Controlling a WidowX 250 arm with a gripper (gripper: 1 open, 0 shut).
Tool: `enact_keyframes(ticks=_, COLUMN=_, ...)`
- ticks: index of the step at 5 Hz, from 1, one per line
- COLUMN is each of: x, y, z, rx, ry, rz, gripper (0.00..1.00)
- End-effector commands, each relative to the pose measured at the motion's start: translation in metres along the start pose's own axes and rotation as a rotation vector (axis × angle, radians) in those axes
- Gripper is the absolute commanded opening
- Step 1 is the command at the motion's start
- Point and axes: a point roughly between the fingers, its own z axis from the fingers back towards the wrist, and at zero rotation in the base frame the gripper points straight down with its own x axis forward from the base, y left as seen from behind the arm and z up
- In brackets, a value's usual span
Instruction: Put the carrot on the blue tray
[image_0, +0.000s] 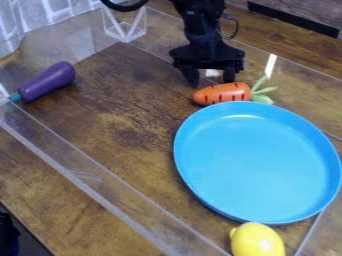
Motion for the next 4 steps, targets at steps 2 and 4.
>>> enact_keyframes(ticks=2, x=-0.0183, y=-0.0183, z=-0.0119, rx=0.017, ry=0.051, rz=-0.040, gripper=1.00)
enact_keyframes(ticks=4, x=-0.0207, y=-0.0196, z=-0.0154, rx=0.040, ry=0.067, rz=-0.048, gripper=1.00)
